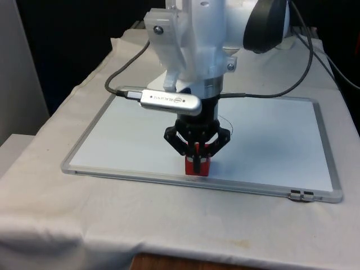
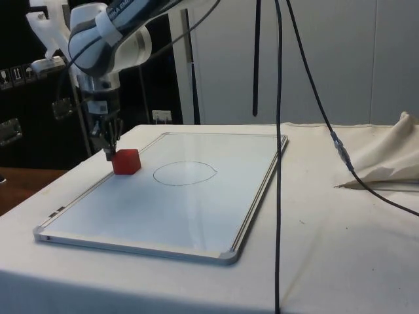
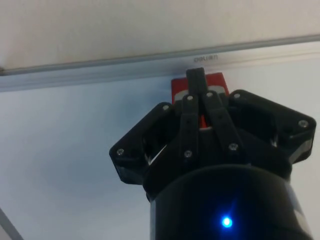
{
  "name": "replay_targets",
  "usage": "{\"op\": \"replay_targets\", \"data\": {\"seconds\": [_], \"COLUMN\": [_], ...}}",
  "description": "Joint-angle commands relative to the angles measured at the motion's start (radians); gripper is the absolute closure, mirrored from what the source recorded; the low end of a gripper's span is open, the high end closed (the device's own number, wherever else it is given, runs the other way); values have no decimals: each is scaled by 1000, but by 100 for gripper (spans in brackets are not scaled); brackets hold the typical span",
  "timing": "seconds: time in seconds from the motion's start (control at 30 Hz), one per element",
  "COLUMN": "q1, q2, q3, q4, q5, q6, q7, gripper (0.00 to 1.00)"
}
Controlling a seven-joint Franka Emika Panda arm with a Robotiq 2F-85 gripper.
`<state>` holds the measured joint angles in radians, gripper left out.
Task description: Push the cube into the marked area.
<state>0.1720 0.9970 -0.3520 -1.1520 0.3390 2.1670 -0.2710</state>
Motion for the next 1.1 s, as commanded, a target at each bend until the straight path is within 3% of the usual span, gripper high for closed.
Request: {"op": "replay_targets", "data": {"seconds": [0.0, 0.23, 0.47, 1.07], "q1": [-5, -2, -2, -3], "q2": [-8, -14, -28, -17], "q3": [0, -23, -40, -39], "q4": [-2, -2, -16, -4], "q5": [1, 0, 1, 24], "q6": [-16, -46, -119, -253], "q7": [-7, -12, -30, -70], "gripper": [100, 100, 100, 100]}}
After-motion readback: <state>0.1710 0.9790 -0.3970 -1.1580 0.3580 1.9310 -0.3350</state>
